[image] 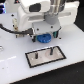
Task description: Insert the blue gear onto the right peg, followed by the red gear
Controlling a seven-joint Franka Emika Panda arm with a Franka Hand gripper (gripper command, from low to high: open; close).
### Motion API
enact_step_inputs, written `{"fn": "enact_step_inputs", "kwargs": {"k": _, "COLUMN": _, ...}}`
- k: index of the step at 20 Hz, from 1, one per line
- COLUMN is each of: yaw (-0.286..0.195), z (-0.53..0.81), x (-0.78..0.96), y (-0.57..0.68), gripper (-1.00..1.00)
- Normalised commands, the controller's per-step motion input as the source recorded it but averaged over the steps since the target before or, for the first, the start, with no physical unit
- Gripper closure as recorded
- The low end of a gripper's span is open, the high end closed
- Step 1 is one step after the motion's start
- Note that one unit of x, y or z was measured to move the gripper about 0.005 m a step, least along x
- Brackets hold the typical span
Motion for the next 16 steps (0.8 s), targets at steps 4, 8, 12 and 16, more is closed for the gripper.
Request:
{"fn": "enact_step_inputs", "kwargs": {"k": 4, "yaw": 0.0, "z": -0.04, "x": -0.13, "y": 0.01, "gripper": 1.0}}
{"fn": "enact_step_inputs", "kwargs": {"k": 8, "yaw": 0.0, "z": 0.01, "x": -0.04, "y": 0.0, "gripper": 1.0}}
{"fn": "enact_step_inputs", "kwargs": {"k": 12, "yaw": 0.0, "z": 0.35, "x": 0.09, "y": 0.01, "gripper": 1.0}}
{"fn": "enact_step_inputs", "kwargs": {"k": 16, "yaw": 0.0, "z": 0.42, "x": 0.18, "y": 0.03, "gripper": 1.0}}
